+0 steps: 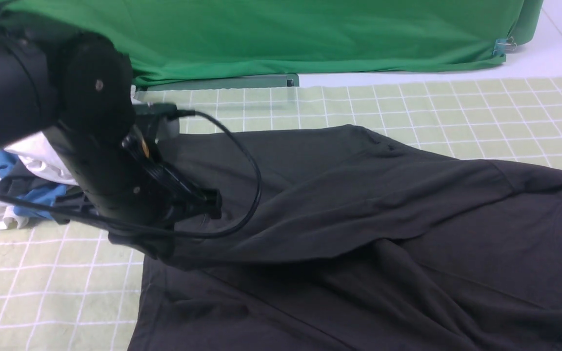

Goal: Fold a long-sleeved shirt over a green coffee tablecloth.
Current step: 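Fold the left side of the dark shirt inward over its body with the left gripper, then grasp the near edge of the shirt at its hem and shoulder corners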

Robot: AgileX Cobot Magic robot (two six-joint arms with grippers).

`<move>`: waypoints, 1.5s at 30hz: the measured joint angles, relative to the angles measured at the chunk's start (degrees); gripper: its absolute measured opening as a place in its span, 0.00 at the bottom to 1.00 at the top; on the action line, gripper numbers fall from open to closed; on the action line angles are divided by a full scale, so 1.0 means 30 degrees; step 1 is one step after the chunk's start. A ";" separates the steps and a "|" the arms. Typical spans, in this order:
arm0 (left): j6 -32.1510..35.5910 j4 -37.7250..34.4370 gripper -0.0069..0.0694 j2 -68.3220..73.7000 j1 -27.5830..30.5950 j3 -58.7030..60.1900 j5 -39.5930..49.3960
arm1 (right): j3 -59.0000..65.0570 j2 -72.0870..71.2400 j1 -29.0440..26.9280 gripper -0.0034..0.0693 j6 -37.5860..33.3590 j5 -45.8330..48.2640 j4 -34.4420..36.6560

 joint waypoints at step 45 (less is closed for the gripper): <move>0.0779 -0.2118 0.49 -0.0722 -0.0014 1.0696 -0.5189 | 0.0000 0.0000 0.0000 0.08 -0.0082 -0.0552 0.0188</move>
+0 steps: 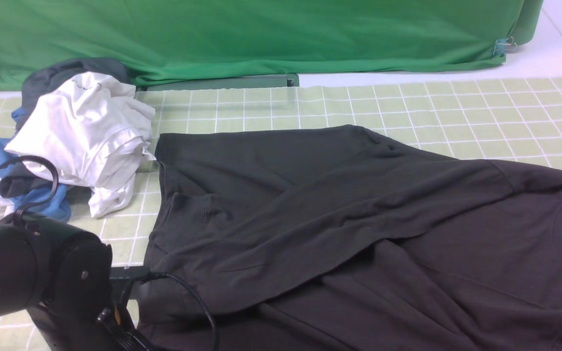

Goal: Fold a long-sleeved shirt over a green coffee tablecloth.
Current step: 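Grasp the near edge of the shirt at its hem and shoulder corners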

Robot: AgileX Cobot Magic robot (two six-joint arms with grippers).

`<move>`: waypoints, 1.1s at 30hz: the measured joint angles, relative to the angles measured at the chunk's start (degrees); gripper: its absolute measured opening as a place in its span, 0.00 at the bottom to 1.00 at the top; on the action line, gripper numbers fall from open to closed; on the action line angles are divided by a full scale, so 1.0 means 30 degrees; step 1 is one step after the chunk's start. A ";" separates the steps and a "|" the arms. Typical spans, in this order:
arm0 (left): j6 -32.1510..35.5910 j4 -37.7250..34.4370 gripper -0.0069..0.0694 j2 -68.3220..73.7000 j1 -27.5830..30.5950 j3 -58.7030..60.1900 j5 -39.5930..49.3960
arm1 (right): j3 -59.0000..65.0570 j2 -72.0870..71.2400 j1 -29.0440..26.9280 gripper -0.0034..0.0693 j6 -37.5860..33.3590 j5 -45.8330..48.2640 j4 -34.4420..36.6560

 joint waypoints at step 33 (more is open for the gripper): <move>-0.1429 -0.0138 0.11 -0.8002 0.0000 0.0797 0.6093 | 0.6023 0.5306 0.3096 0.68 -1.0421 0.0033 0.9634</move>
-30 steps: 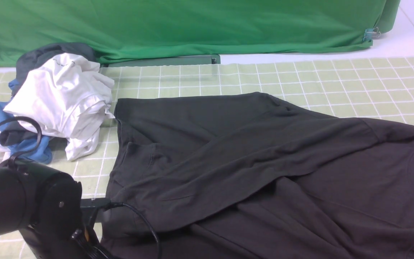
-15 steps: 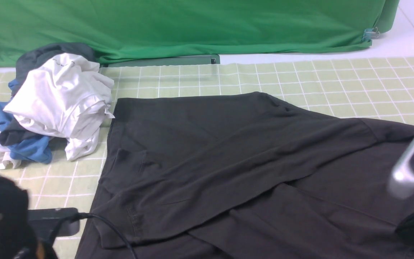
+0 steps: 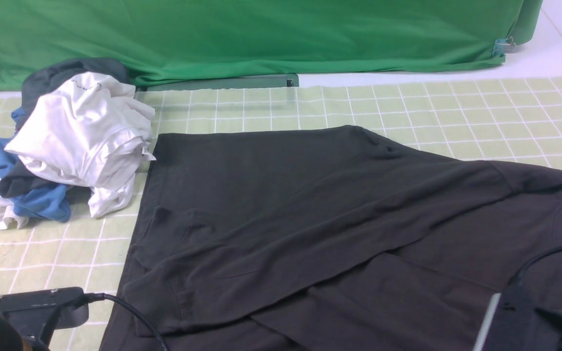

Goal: Fold a long-sleeved shirt over a green coffee tablecloth.
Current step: 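Grasp the near edge of the shirt at its hem and shoulder corners, then fold the black garment in half by bringing its near edge over to the far edge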

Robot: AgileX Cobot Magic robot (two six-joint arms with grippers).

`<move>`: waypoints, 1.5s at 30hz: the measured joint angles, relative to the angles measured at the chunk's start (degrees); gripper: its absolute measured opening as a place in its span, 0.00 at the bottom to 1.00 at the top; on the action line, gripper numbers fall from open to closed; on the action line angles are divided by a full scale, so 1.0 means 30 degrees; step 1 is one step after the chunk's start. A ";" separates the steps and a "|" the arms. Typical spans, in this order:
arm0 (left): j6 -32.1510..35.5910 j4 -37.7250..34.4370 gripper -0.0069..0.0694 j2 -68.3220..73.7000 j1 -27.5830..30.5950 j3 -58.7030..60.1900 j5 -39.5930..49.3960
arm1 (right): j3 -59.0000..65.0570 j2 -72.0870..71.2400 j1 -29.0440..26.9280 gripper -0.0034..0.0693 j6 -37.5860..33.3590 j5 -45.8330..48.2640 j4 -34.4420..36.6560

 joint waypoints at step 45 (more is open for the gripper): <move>0.3143 0.0493 0.11 0.7330 0.6518 -1.2231 -0.3081 | -1.1882 0.7081 -0.4203 0.08 0.1154 0.1849 -0.5390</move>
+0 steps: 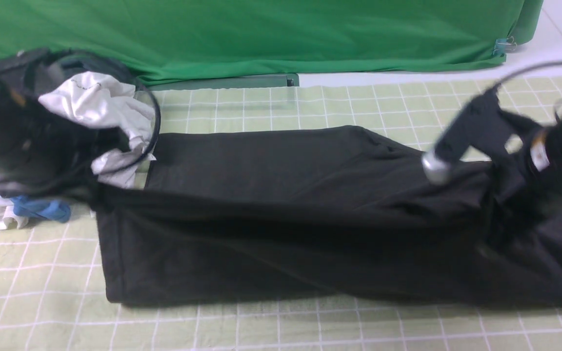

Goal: Fold a long-sleeved shirt over a green coffee tablecloth.
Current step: 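Fold the black garment in half by bringing its near edge over to the far edge, then pull the folded dark garment lengthwise by its ends to straighten it flat on the table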

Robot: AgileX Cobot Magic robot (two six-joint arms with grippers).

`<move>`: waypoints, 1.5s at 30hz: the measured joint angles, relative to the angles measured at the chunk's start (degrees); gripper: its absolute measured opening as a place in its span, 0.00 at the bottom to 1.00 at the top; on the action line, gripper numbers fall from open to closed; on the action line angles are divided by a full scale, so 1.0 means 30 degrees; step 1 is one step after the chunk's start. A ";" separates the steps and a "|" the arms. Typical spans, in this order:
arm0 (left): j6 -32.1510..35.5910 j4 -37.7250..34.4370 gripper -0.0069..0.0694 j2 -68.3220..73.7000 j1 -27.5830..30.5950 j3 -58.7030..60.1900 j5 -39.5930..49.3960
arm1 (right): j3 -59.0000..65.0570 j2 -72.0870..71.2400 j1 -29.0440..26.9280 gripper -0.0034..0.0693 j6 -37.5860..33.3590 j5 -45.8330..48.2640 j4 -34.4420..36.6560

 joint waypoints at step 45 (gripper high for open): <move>0.3603 -0.0182 0.29 1.1962 0.0684 -1.3328 0.1369 | -1.4836 1.0688 -0.2562 0.10 0.0829 0.1995 -0.0055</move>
